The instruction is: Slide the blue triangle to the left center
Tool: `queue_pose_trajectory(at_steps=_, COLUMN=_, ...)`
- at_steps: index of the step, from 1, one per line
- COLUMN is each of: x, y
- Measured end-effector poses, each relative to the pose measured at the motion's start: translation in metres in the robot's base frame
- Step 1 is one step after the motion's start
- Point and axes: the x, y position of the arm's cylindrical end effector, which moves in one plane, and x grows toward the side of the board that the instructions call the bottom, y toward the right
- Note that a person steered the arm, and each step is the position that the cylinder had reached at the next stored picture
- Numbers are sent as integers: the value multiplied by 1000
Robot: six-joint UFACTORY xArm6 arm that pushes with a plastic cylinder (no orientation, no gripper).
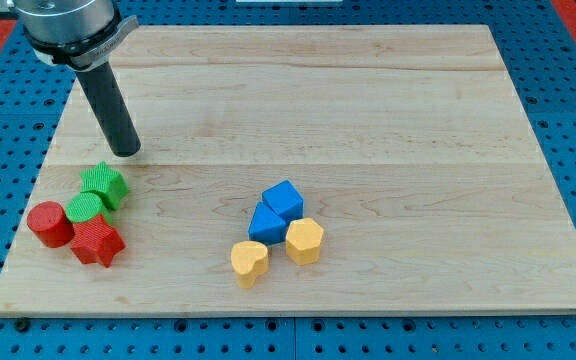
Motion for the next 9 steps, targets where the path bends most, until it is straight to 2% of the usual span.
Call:
queue_pose_trajectory(at_steps=4, x=0, y=2)
queue_pose_trajectory(at_steps=5, x=-17, y=25)
queue_pose_trajectory(at_steps=6, x=-20, y=94)
queue_pose_trajectory(at_steps=7, x=-19, y=200)
queue_pose_trajectory(at_steps=8, x=-26, y=267)
queue_pose_trajectory(at_steps=9, x=-3, y=318)
